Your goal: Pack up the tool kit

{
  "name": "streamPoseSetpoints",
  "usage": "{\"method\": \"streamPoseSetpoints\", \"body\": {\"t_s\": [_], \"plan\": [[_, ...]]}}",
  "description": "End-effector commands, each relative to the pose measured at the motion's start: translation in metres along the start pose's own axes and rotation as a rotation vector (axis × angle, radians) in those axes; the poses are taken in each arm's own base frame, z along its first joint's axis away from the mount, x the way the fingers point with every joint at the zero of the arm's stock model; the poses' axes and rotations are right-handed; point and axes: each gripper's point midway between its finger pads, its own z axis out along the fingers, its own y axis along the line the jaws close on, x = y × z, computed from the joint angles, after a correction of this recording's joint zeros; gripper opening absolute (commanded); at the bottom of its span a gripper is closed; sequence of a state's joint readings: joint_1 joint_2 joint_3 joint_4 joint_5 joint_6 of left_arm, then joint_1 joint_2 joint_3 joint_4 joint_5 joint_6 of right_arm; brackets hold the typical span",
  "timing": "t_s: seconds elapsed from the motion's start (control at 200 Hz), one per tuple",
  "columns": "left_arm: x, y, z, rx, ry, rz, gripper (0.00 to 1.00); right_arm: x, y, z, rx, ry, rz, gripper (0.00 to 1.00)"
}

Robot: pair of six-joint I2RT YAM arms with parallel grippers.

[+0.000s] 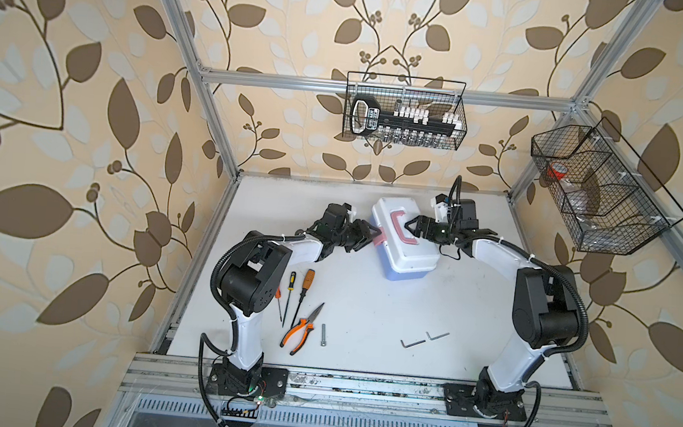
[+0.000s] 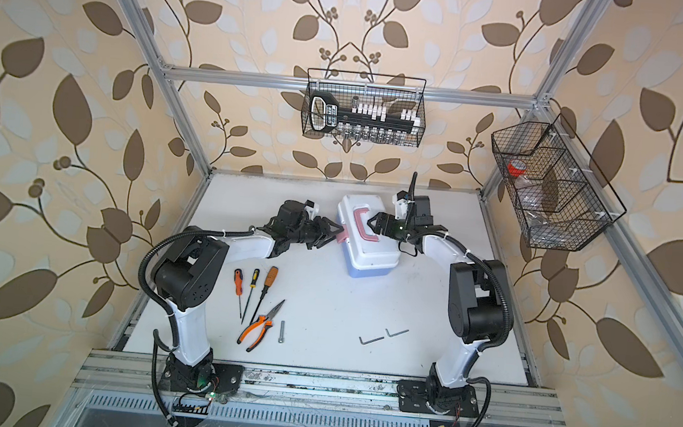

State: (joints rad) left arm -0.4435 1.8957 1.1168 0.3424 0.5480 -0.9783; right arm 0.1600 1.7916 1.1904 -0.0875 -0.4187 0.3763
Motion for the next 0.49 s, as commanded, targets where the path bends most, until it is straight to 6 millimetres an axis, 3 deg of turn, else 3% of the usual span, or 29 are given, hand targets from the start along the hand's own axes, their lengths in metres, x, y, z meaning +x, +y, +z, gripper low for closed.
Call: {"method": "streamPoseSetpoints", "body": {"t_s": [0.0, 0.16, 0.315, 0.485], "plan": [[0.004, -0.012, -0.02, -0.08, 0.0, 0.107, 0.49, 0.023, -0.006, -0.003, 0.063, 0.077, -0.001, 0.88], [0.004, -0.016, -0.046, -0.15, -0.045, 0.16, 0.54, 0.019, 0.004, -0.01, 0.093, 0.063, -0.041, 0.91], [-0.002, -0.021, -0.088, -0.236, -0.16, 0.213, 0.56, 0.015, 0.019, -0.018, 0.154, 0.043, -0.1, 0.94], [0.0, -0.007, -0.107, -0.312, -0.208, 0.251, 0.59, 0.022, 0.029, -0.023, 0.313, 0.033, -0.211, 0.98]]}}
